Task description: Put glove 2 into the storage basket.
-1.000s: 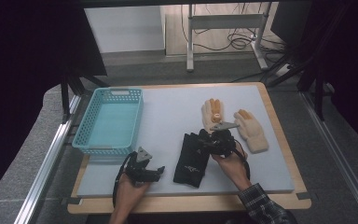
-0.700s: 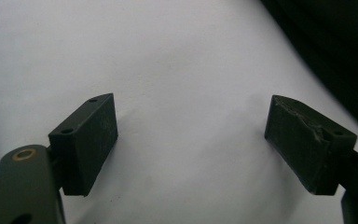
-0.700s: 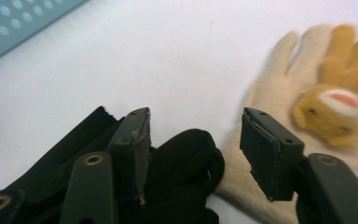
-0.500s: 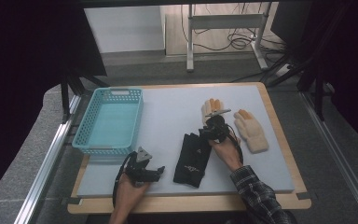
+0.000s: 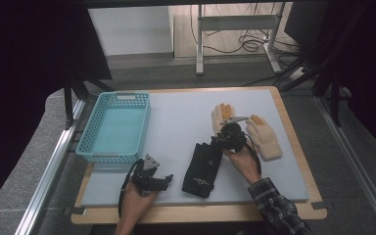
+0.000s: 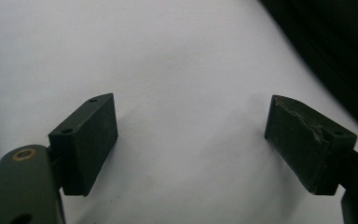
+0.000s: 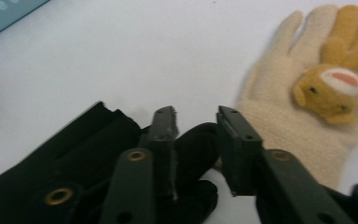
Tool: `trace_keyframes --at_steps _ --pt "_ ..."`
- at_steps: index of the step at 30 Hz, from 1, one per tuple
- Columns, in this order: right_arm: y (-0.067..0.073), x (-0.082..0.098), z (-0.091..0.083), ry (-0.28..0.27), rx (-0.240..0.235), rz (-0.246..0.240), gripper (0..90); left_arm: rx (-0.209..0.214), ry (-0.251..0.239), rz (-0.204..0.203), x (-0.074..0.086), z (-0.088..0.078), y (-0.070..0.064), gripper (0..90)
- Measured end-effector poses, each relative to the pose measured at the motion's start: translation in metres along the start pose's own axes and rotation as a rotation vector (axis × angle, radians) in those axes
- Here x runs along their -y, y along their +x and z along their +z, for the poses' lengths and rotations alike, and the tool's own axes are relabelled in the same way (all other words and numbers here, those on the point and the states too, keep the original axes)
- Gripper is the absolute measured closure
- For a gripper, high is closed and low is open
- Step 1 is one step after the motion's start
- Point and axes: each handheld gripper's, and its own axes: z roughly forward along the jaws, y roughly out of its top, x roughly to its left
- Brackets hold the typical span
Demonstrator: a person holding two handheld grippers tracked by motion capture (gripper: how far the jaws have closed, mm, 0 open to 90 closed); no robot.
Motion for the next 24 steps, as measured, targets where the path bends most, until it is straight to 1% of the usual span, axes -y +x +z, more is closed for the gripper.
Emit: trace_keyframes --at_steps 2,5,6,9,10,12,13,15,16,17,19,20,21,22,23,24 --pt "-0.002 0.002 -0.004 -0.015 -0.015 -0.002 61.0 0.000 0.000 0.000 0.000 0.000 0.000 17.2" --pt "-0.002 0.011 -0.018 -0.015 -0.036 -0.039 61.1 0.000 0.000 0.000 0.000 0.000 0.000 17.2" --pt "-0.002 0.015 -0.022 -0.014 -0.052 -0.046 61.8 -0.001 0.000 0.000 0.000 0.000 0.000 17.2" --pt "0.000 0.031 -0.033 -0.002 -0.093 -0.053 70.6 0.000 0.000 -0.002 0.000 0.000 0.000 17.1" --pt "0.000 0.037 -0.036 0.007 -0.106 -0.058 75.1 0.000 0.001 -0.002 0.000 0.000 0.000 17.0" --pt "0.004 0.050 -0.039 0.020 -0.136 -0.064 81.5 0.000 0.002 -0.003 0.000 0.000 0.000 16.4" --pt "0.005 0.055 -0.040 0.026 -0.146 -0.069 83.3 -0.003 0.003 -0.005 0.000 0.000 0.000 15.8" --pt "0.010 0.067 -0.042 0.039 -0.181 -0.076 85.9 -0.009 0.010 -0.021 0.001 -0.001 0.000 11.8" --pt "0.015 0.076 -0.043 0.040 -0.208 -0.086 86.4 -0.006 0.011 -0.022 0.002 -0.002 0.000 10.8" --pt "0.019 0.080 -0.044 0.039 -0.223 -0.097 86.5 -0.007 0.014 -0.022 0.003 -0.003 0.000 9.8" --pt "0.025 0.086 -0.044 0.043 -0.242 -0.120 86.5 -0.021 0.023 -0.024 0.006 -0.007 0.000 7.9" --pt "0.031 0.091 -0.043 0.050 -0.254 -0.137 86.5 -0.024 0.028 -0.026 0.008 -0.008 0.001 6.0" --pt "0.035 0.092 -0.042 0.054 -0.258 -0.155 86.5 -0.028 0.034 -0.025 0.009 -0.010 0.003 5.7" --pt "0.039 0.093 -0.043 0.046 -0.253 -0.168 86.6 -0.034 0.031 -0.029 0.010 -0.011 0.003 5.0" --pt "0.041 0.093 -0.042 0.048 -0.256 -0.172 86.6 -0.038 0.033 -0.031 0.011 -0.011 0.004 4.1" --pt "0.043 0.093 -0.042 0.049 -0.261 -0.177 86.6 -0.034 0.035 -0.032 0.012 -0.012 0.006 3.0"
